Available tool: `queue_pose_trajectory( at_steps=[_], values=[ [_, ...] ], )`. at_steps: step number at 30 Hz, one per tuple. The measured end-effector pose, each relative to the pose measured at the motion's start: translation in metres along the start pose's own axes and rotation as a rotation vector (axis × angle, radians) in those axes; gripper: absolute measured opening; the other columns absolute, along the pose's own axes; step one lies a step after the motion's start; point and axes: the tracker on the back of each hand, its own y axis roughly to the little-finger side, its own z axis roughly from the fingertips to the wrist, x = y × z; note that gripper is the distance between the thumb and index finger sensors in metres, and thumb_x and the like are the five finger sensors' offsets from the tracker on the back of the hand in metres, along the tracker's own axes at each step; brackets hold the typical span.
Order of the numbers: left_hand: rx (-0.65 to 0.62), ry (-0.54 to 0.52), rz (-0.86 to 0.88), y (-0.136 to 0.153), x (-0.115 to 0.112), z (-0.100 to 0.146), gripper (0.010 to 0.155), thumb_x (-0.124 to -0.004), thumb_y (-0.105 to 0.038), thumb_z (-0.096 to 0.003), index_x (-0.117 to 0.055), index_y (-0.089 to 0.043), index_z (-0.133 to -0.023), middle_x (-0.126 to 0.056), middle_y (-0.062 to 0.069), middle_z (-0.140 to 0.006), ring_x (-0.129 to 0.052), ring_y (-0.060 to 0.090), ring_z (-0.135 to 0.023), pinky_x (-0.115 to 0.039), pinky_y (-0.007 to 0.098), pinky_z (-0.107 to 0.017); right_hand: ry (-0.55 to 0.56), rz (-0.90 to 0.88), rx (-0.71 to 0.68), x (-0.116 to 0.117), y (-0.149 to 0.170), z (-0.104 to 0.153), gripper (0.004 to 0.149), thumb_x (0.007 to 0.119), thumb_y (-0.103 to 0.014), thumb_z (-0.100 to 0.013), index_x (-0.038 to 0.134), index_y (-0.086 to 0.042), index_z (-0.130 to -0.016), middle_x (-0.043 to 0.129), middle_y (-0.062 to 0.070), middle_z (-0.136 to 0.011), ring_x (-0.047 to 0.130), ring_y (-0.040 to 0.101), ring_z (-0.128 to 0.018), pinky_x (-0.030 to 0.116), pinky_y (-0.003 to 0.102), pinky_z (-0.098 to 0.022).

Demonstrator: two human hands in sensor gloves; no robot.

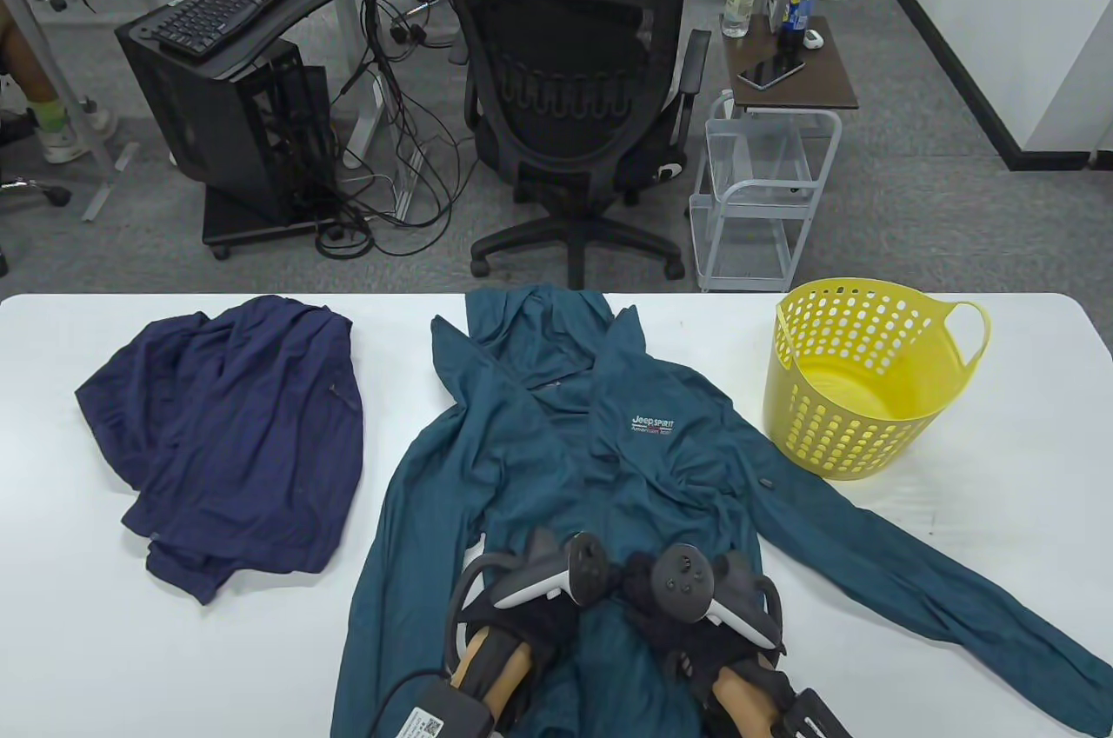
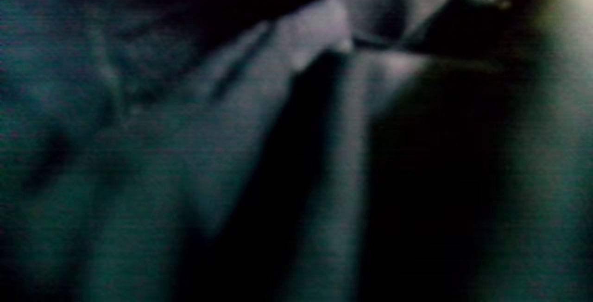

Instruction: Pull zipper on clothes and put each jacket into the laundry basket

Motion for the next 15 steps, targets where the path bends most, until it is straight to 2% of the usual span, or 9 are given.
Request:
queue_pose_trajectory(
  at_steps=[5, 9, 15],
  values=[
    [0.025, -0.005, 0.014, 0.005, -0.002, -0.004, 0.063, -0.057, -0.039, -0.0465, -0.027, -0.069, -0.093, -0.011, -0.021, -0.117, -0.010, 0.025, -0.110, -0.021, 0.059, -0.076, 0.022, 0.113, -0.046, 0.000, -0.018, 0.009, 0.044, 0.076, -0.043, -0.045, 0.084, -0.030, -0.087, 0.072, 0.001, -0.110, 0.065, 0.041, -0.101, 0.054, 0.065, -0.070],
    [0.061, -0.037, 0.027, 0.010, -0.002, -0.005, 0.061, -0.054, -0.043, -0.0460, -0.027, -0.069, -0.093, -0.012, -0.022, -0.117, -0.011, 0.023, -0.110, -0.022, 0.058, -0.076, 0.015, 0.178, -0.095, -0.001, -0.034, 0.018, 0.044, 0.077, -0.043, -0.045, 0.086, -0.030, -0.086, 0.077, 0.000, -0.107, 0.067, 0.039, -0.101, 0.053, 0.064, -0.070],
    [0.107, -0.094, 0.036, 0.016, -0.001, -0.008, 0.059, -0.054, -0.047, -0.0450, -0.029, -0.069, -0.094, -0.016, -0.022, -0.119, -0.016, 0.023, -0.111, -0.025, 0.058, -0.077, -0.045, 0.233, -0.168, 0.000, -0.057, 0.029, 0.044, 0.077, -0.043, -0.045, 0.086, -0.030, -0.086, 0.078, 0.001, -0.107, 0.069, 0.039, -0.100, 0.055, 0.064, -0.069]
  ],
)
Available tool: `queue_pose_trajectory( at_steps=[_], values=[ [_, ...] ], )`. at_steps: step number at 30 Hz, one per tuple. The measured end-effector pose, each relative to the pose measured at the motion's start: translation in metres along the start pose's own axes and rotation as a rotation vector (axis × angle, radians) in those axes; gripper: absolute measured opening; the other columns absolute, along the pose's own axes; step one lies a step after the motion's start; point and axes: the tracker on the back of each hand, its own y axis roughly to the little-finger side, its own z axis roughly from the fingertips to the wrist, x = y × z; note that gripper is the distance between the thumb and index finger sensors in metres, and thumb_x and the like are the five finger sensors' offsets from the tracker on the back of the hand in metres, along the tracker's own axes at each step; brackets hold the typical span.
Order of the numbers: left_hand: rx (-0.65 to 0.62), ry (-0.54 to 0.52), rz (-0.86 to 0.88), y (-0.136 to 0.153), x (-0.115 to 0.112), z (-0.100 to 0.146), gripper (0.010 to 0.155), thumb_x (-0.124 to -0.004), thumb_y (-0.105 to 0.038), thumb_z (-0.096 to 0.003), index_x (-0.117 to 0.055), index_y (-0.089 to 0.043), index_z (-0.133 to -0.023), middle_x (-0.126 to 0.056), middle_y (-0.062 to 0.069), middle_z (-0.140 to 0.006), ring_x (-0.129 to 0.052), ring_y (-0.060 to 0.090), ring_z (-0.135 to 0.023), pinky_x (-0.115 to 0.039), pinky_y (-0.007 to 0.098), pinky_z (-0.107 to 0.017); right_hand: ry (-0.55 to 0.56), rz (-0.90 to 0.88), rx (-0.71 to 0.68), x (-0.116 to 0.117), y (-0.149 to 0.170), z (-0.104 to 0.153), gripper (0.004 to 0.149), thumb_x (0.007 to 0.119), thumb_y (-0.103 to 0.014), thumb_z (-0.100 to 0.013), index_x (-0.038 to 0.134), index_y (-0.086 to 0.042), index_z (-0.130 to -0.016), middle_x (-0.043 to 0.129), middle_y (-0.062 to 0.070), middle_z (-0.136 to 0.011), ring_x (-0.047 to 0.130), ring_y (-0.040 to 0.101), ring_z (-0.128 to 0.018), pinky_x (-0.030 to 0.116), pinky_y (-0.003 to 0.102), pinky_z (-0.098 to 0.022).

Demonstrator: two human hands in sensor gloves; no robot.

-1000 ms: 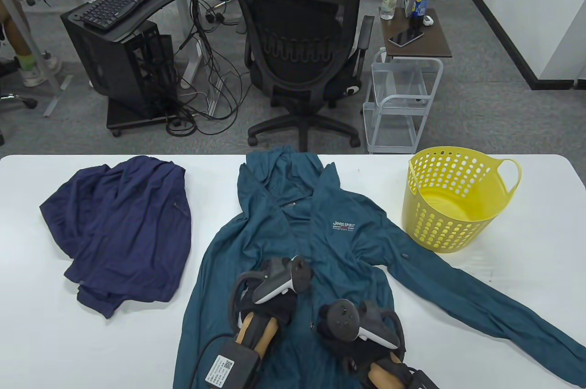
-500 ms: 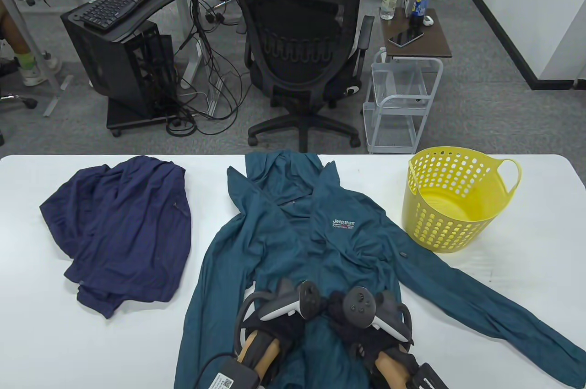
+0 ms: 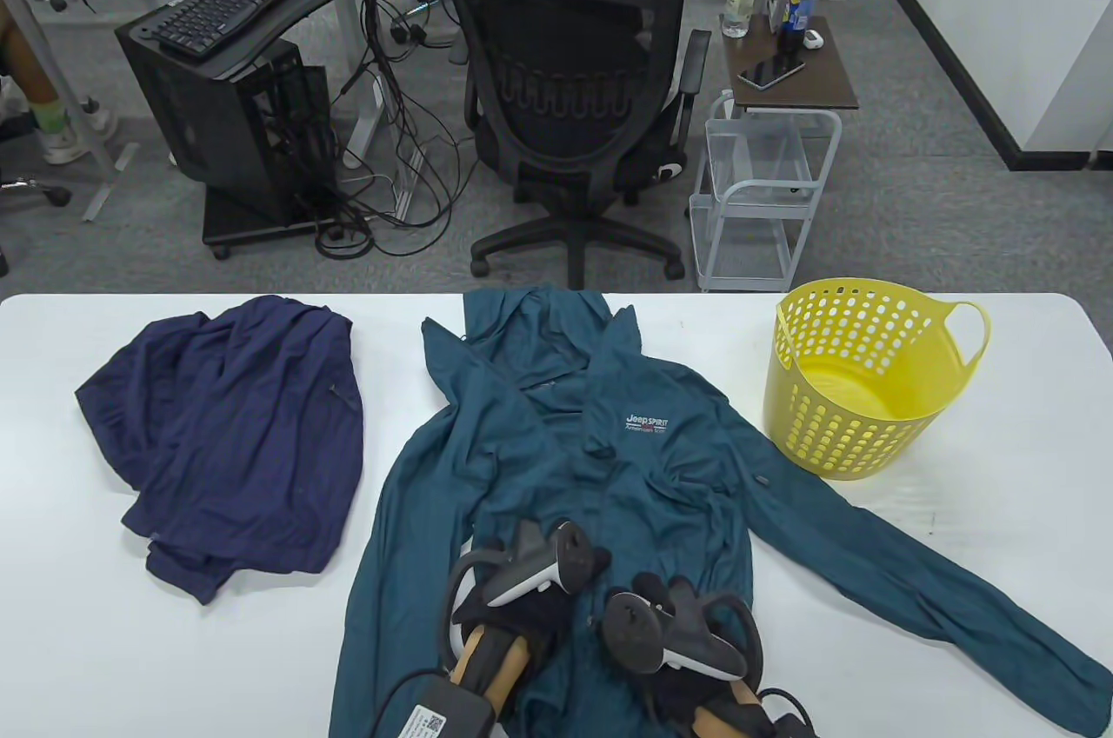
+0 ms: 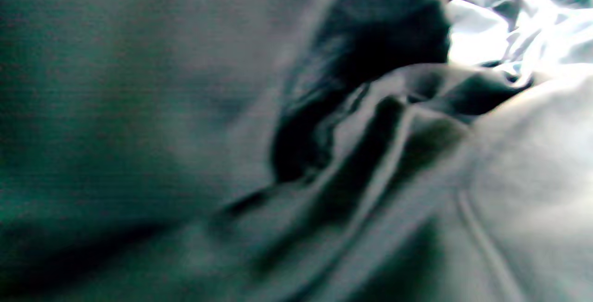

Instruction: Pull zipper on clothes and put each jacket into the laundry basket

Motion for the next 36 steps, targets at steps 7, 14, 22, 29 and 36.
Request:
queue_pose_trajectory(
  at_steps=[7, 14, 22, 29, 36],
  values=[
    [0.004, -0.072, 0.010, 0.003, 0.007, 0.002, 0.058, -0.059, -0.047, -0.0448, -0.037, -0.066, -0.095, -0.027, -0.021, -0.120, -0.020, 0.024, -0.112, -0.030, 0.059, -0.077, -0.091, -0.043, 0.009, 0.004, -0.003, -0.001, 0.044, 0.076, -0.044, -0.046, 0.084, -0.030, -0.087, 0.073, 0.003, -0.109, 0.072, 0.047, -0.096, 0.065, 0.069, -0.062],
    [-0.114, -0.216, 0.207, 0.004, 0.032, 0.030, 0.056, -0.062, -0.048, -0.0440, -0.052, -0.059, -0.098, -0.051, -0.015, -0.119, -0.036, 0.030, -0.111, -0.041, 0.061, -0.075, -0.056, -0.141, 0.113, 0.008, 0.025, -0.014, 0.044, 0.074, -0.044, -0.047, 0.080, -0.032, -0.089, 0.065, -0.002, -0.112, 0.062, 0.043, -0.100, 0.058, 0.067, -0.066],
    [-0.109, -0.053, 0.055, -0.015, 0.013, 0.017, 0.057, -0.062, -0.051, -0.0436, -0.048, -0.060, -0.098, -0.048, -0.018, -0.119, -0.037, 0.028, -0.111, -0.040, 0.061, -0.075, -0.001, -0.212, 0.158, 0.008, 0.047, -0.017, 0.045, 0.075, -0.044, -0.046, 0.080, -0.031, -0.089, 0.066, -0.003, -0.112, 0.059, 0.040, -0.102, 0.054, 0.067, -0.068],
    [-0.107, 0.078, 0.027, 0.000, 0.002, 0.005, 0.059, -0.061, -0.045, -0.0456, -0.036, -0.069, -0.093, -0.018, -0.026, -0.117, -0.015, 0.020, -0.111, -0.022, 0.058, -0.077, -0.008, -0.158, 0.094, 0.003, 0.035, -0.009, 0.045, 0.077, -0.042, -0.045, 0.085, -0.028, -0.087, 0.072, 0.003, -0.109, 0.067, 0.045, -0.099, 0.057, 0.069, -0.066],
    [-0.100, 0.075, 0.050, 0.006, 0.000, 0.002, 0.059, -0.059, -0.045, -0.0450, -0.034, -0.069, -0.093, -0.016, -0.026, -0.117, -0.012, 0.019, -0.110, -0.019, 0.057, -0.077, -0.076, -0.169, -0.063, -0.006, 0.010, 0.004, 0.043, 0.076, -0.045, -0.046, 0.088, -0.027, -0.084, 0.075, 0.002, -0.105, 0.059, 0.041, -0.101, 0.051, 0.066, -0.069]
  ],
)
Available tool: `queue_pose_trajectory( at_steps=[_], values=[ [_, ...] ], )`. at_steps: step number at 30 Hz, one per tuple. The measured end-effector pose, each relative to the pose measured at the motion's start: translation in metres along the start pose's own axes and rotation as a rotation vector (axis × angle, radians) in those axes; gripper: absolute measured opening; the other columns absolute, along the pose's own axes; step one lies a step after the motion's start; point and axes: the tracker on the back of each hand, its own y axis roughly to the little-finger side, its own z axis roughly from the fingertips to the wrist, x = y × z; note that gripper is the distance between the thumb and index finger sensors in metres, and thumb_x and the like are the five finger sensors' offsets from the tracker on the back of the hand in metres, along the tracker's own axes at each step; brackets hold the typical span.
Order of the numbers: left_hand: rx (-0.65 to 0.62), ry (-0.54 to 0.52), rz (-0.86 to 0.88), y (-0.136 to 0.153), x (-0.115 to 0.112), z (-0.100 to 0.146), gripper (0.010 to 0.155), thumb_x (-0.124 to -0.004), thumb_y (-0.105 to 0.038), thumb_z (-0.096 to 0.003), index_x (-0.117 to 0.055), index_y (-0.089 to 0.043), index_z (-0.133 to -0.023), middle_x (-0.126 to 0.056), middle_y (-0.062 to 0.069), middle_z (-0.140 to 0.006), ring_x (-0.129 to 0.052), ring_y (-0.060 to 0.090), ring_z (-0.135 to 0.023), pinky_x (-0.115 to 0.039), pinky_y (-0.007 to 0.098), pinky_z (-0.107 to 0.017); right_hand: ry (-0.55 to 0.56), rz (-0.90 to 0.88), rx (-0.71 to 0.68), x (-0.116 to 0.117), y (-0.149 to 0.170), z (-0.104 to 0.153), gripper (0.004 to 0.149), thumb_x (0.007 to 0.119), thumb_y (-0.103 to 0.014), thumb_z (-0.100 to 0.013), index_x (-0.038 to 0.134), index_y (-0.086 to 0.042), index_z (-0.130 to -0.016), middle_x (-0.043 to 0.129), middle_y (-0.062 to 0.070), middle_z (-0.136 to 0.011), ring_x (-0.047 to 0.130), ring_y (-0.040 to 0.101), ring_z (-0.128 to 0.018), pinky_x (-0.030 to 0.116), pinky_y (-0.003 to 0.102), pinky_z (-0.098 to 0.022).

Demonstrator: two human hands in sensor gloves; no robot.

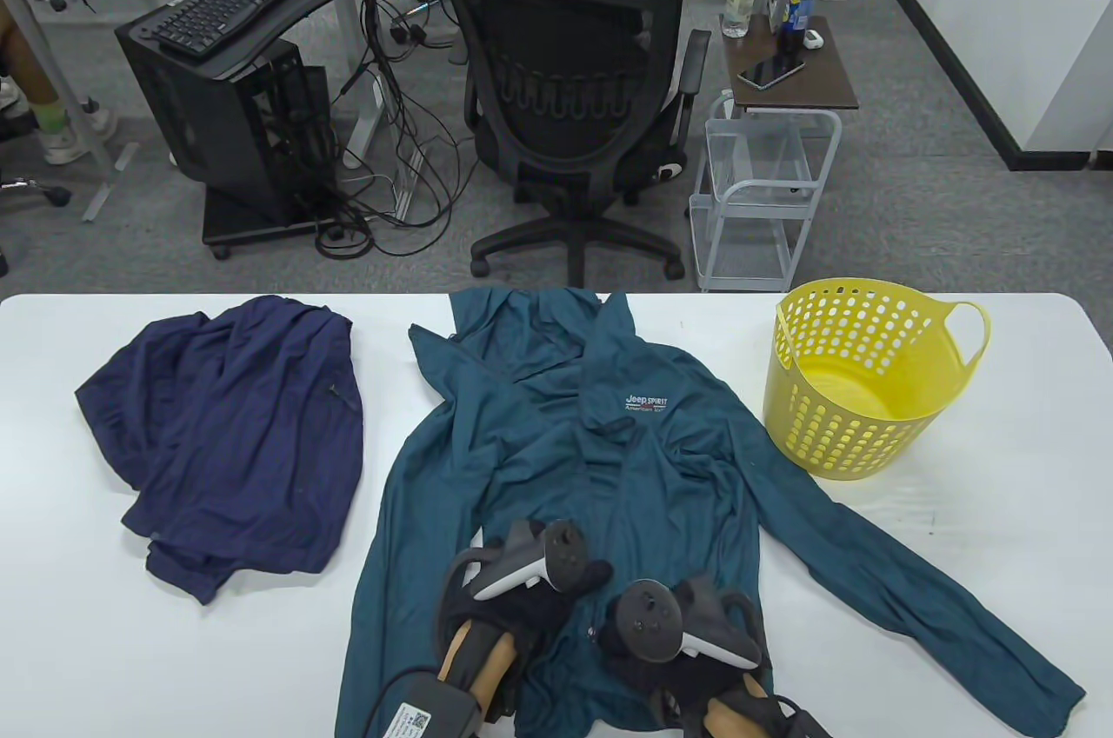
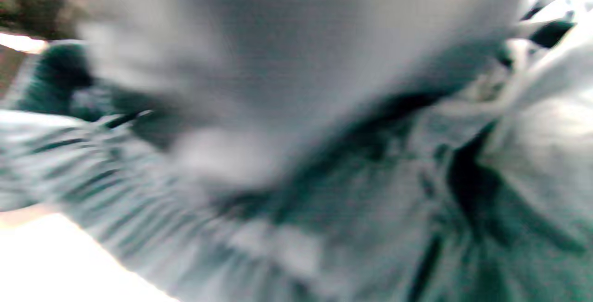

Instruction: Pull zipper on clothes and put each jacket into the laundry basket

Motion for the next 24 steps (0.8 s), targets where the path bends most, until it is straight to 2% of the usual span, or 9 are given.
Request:
queue_pose_trajectory(
  at_steps=[6, 8, 9, 11, 14, 18, 21, 23, 24],
  values=[
    [0.024, -0.047, -0.010, 0.009, -0.001, 0.001, 0.058, -0.057, -0.045, -0.0444, -0.034, -0.069, -0.093, -0.017, -0.024, -0.117, -0.015, 0.019, -0.110, -0.020, 0.056, -0.077, -0.162, -0.204, -0.263, -0.006, -0.022, 0.015, 0.040, 0.076, -0.050, -0.047, 0.093, -0.027, -0.075, 0.071, 0.003, -0.104, 0.047, 0.041, -0.101, 0.043, 0.064, -0.071],
    [0.026, -0.049, -0.003, 0.012, 0.000, 0.002, 0.058, -0.058, -0.045, -0.0444, -0.035, -0.068, -0.092, -0.019, -0.023, -0.117, -0.016, 0.020, -0.111, -0.022, 0.057, -0.076, -0.176, -0.278, -0.274, -0.009, -0.028, 0.020, 0.041, 0.079, -0.048, -0.047, 0.094, -0.023, -0.076, 0.072, 0.006, -0.104, 0.045, 0.043, -0.101, 0.039, 0.066, -0.071],
    [0.016, -0.041, -0.001, 0.014, 0.000, 0.003, 0.058, -0.059, -0.044, -0.0447, -0.036, -0.068, -0.093, -0.019, -0.023, -0.117, -0.016, 0.021, -0.110, -0.021, 0.058, -0.076, -0.173, -0.226, -0.264, -0.011, -0.028, 0.021, 0.044, 0.079, -0.054, -0.046, 0.092, -0.027, -0.078, 0.070, 0.005, -0.106, 0.045, 0.043, -0.102, 0.039, 0.066, -0.072],
    [0.008, -0.035, -0.013, 0.015, 0.000, 0.007, 0.058, -0.060, -0.043, -0.0448, -0.038, -0.067, -0.093, -0.020, -0.021, -0.118, -0.018, 0.023, -0.110, -0.023, 0.059, -0.076, -0.098, -0.162, -0.206, -0.017, -0.020, 0.020, 0.058, 0.073, -0.066, -0.042, 0.087, -0.029, -0.085, 0.070, 0.004, -0.108, 0.051, 0.042, -0.101, 0.044, 0.065, -0.071],
    [-0.007, 0.032, -0.037, 0.010, 0.002, 0.020, 0.057, -0.061, -0.041, -0.0453, -0.042, -0.067, -0.093, -0.022, -0.017, -0.119, -0.022, 0.027, -0.110, -0.030, 0.061, -0.076, 0.090, -0.206, -0.009, -0.028, 0.012, 0.018, 0.056, 0.072, -0.057, -0.044, 0.087, -0.023, -0.086, 0.072, 0.007, -0.107, 0.059, 0.043, -0.098, 0.048, 0.065, -0.070],
    [-0.033, 0.170, -0.055, -0.004, 0.005, 0.051, 0.053, -0.064, -0.039, -0.0450, -0.059, -0.062, -0.093, -0.030, -0.013, -0.119, -0.030, 0.030, -0.111, -0.038, 0.061, -0.075, 0.285, -0.244, 0.288, -0.043, 0.072, 0.028, 0.055, 0.073, -0.053, -0.045, 0.084, -0.023, -0.090, 0.068, 0.008, -0.111, 0.052, 0.046, -0.101, 0.046, 0.066, -0.070],
    [-0.074, 0.136, -0.052, -0.012, 0.010, 0.071, 0.050, -0.070, -0.039, -0.0413, -0.080, -0.053, -0.088, -0.062, -0.009, -0.114, -0.050, 0.031, -0.107, -0.049, 0.060, -0.072, 0.384, -0.313, 0.443, -0.047, 0.108, 0.038, 0.056, 0.073, -0.052, -0.046, 0.081, -0.022, -0.093, 0.064, 0.008, -0.113, 0.048, 0.048, -0.103, 0.045, 0.067, -0.070],
    [-0.061, 0.099, -0.013, -0.006, 0.015, 0.078, 0.052, -0.069, -0.042, -0.0418, -0.072, -0.054, -0.092, -0.074, -0.010, -0.111, -0.054, 0.029, -0.107, -0.049, 0.059, -0.072, 0.412, -0.321, 0.522, -0.048, 0.126, 0.043, 0.057, 0.073, -0.052, -0.046, 0.079, -0.023, -0.095, 0.062, 0.007, -0.114, 0.045, 0.048, -0.103, 0.043, 0.067, -0.070],
    [-0.032, 0.070, 0.030, 0.001, 0.019, 0.081, 0.052, -0.066, -0.043, -0.0431, -0.067, -0.054, -0.094, -0.069, -0.011, -0.113, -0.052, 0.029, -0.107, -0.048, 0.059, -0.072, 0.418, -0.318, 0.557, -0.047, 0.134, 0.045, 0.057, 0.073, -0.053, -0.046, 0.077, -0.024, -0.096, 0.062, 0.007, -0.114, 0.045, 0.048, -0.103, 0.044, 0.067, -0.070]
  ],
)
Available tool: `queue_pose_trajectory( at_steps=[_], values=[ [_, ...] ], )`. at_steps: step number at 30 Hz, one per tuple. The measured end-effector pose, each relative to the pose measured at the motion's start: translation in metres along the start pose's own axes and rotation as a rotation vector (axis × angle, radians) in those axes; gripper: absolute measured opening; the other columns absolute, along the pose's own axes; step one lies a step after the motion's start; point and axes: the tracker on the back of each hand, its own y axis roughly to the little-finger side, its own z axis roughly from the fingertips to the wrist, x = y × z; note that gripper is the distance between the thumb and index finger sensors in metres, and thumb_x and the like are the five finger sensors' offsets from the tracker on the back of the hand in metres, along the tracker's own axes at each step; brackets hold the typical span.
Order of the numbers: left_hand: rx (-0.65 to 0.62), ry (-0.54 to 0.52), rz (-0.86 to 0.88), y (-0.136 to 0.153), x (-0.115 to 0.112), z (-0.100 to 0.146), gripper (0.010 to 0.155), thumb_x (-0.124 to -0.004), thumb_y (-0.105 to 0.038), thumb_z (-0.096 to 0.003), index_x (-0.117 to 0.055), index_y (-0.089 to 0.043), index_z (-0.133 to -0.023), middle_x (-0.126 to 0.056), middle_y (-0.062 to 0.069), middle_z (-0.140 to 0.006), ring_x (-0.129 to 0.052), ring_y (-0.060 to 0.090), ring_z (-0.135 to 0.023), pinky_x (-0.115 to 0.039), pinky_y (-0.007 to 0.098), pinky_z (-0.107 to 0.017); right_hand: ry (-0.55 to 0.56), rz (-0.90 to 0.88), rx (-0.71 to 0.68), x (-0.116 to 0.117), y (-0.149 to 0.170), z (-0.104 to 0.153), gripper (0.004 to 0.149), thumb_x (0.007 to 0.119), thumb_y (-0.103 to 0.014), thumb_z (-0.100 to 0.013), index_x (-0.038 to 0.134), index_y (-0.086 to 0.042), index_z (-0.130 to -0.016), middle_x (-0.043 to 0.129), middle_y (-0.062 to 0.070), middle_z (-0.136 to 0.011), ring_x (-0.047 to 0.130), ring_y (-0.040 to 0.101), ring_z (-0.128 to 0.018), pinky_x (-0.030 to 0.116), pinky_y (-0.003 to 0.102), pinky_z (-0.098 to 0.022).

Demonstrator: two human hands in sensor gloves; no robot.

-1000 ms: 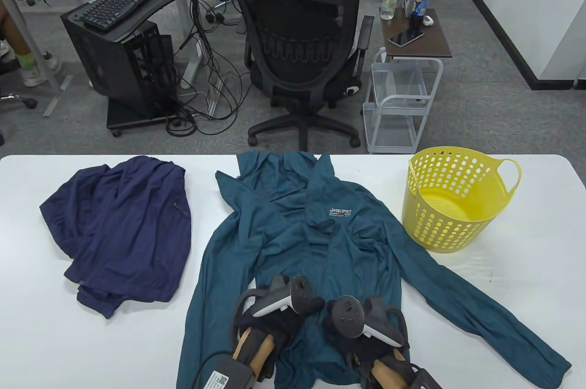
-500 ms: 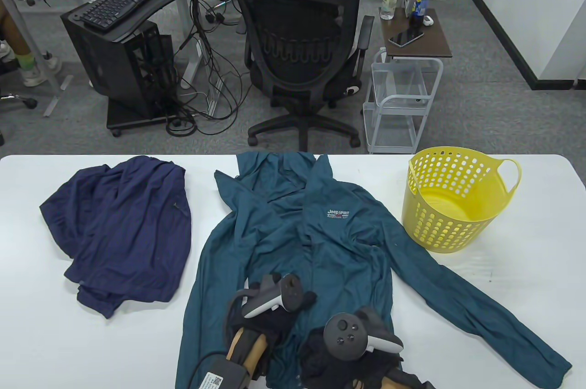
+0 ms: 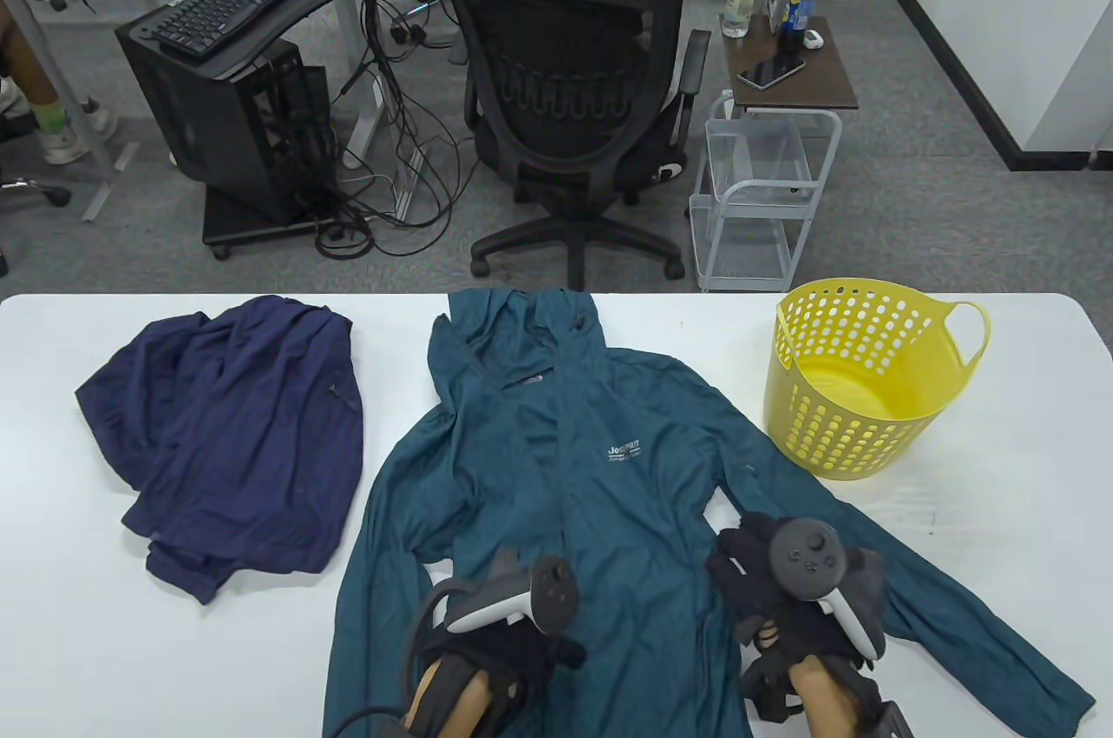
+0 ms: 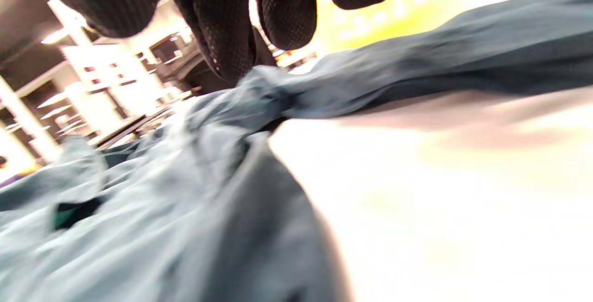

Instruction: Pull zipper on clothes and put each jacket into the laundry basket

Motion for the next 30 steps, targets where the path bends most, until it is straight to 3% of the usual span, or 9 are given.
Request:
queue_pose_trajectory(
  at_steps=[4, 6, 8, 12, 15, 19, 22, 26, 30],
  values=[
    [0.193, -0.216, 0.197, 0.049, 0.018, 0.012, 0.062, -0.060, -0.058, -0.0439, -0.047, -0.053, -0.104, -0.041, -0.006, -0.123, -0.030, 0.034, -0.112, -0.037, 0.062, -0.075, 0.021, 0.045, 0.127, -0.003, 0.024, -0.010, 0.059, 0.072, -0.054, -0.047, 0.072, -0.026, -0.099, 0.059, 0.004, -0.115, 0.042, 0.048, -0.104, 0.045, 0.065, -0.071],
    [0.351, -0.322, 0.326, 0.082, 0.017, 0.013, 0.065, -0.060, -0.061, -0.0433, -0.041, -0.052, -0.105, -0.032, -0.004, -0.123, -0.028, 0.036, -0.110, -0.038, 0.062, -0.074, 0.024, 0.059, 0.199, -0.001, 0.035, -0.015, 0.061, 0.072, -0.054, -0.047, 0.068, -0.026, -0.101, 0.058, 0.004, -0.116, 0.041, 0.049, -0.104, 0.045, 0.065, -0.071],
    [0.450, -0.340, 0.410, 0.103, 0.011, 0.012, 0.069, -0.060, -0.062, -0.0427, -0.036, -0.050, -0.106, -0.029, 0.002, -0.123, -0.029, 0.037, -0.109, -0.039, 0.062, -0.073, 0.015, 0.065, 0.235, 0.003, 0.041, -0.018, 0.064, 0.072, -0.054, -0.047, 0.064, -0.026, -0.104, 0.054, 0.004, -0.118, 0.040, 0.049, -0.104, 0.044, 0.064, -0.071],
    [0.539, -0.216, 0.464, 0.125, -0.002, 0.002, 0.075, -0.055, -0.066, -0.0425, -0.027, -0.043, -0.108, -0.024, 0.012, -0.121, -0.025, 0.040, -0.106, -0.038, 0.060, -0.073, -0.063, 0.079, 0.270, 0.013, 0.048, -0.024, 0.064, 0.069, -0.051, -0.048, 0.061, -0.024, -0.106, 0.055, 0.006, -0.118, 0.045, 0.050, -0.102, 0.047, 0.063, -0.071],
    [0.511, -0.175, 0.488, 0.124, -0.006, -0.006, 0.076, -0.054, -0.067, -0.0421, -0.025, -0.042, -0.108, -0.031, 0.012, -0.121, -0.030, 0.039, -0.106, -0.039, 0.060, -0.073, -0.073, 0.114, 0.272, 0.016, 0.044, -0.023, 0.063, 0.068, -0.050, -0.049, 0.063, -0.022, -0.105, 0.056, 0.007, -0.117, 0.048, 0.049, -0.101, 0.050, 0.061, -0.070],
    [0.486, -0.221, 0.416, 0.108, 0.000, -0.003, 0.075, -0.054, -0.067, -0.0415, -0.031, -0.041, -0.108, -0.050, 0.008, -0.119, -0.039, 0.038, -0.106, -0.044, 0.059, -0.073, -0.059, 0.120, 0.233, 0.014, 0.034, -0.020, 0.059, 0.069, -0.050, -0.048, 0.073, -0.021, -0.100, 0.072, 0.008, -0.108, 0.052, 0.048, -0.100, 0.053, 0.061, -0.069],
    [0.421, -0.239, 0.444, 0.096, 0.002, -0.002, 0.075, -0.053, -0.068, -0.0411, -0.033, -0.041, -0.108, -0.061, 0.007, -0.116, -0.059, 0.037, -0.102, -0.057, 0.057, -0.070, -0.066, 0.131, 0.210, 0.014, 0.027, -0.016, 0.058, 0.069, -0.051, -0.048, 0.077, -0.022, -0.097, 0.079, 0.008, -0.102, 0.072, 0.045, -0.092, 0.065, 0.058, -0.064],
    [0.247, -0.224, 0.642, 0.087, 0.001, -0.002, 0.076, -0.052, -0.069, -0.0408, -0.033, -0.039, -0.108, -0.073, 0.008, -0.110, -0.082, 0.034, -0.090, -0.074, 0.052, -0.060, -0.082, 0.157, 0.161, 0.018, 0.012, -0.008, 0.058, 0.068, -0.053, -0.048, 0.077, -0.024, -0.097, 0.086, 0.007, -0.098, 0.088, 0.037, -0.080, 0.077, 0.050, -0.055],
    [0.021, -0.091, 0.971, 0.079, -0.011, -0.015, 0.078, -0.051, -0.070, -0.0411, -0.029, -0.038, -0.109, -0.064, 0.014, -0.113, -0.079, 0.038, -0.091, -0.074, 0.054, -0.059, -0.144, 0.137, 0.127, 0.033, -0.013, 0.002, 0.060, 0.067, -0.053, -0.048, 0.075, -0.020, -0.098, 0.086, 0.009, -0.097, 0.095, 0.034, -0.070, 0.083, 0.045, -0.048]
  ],
)
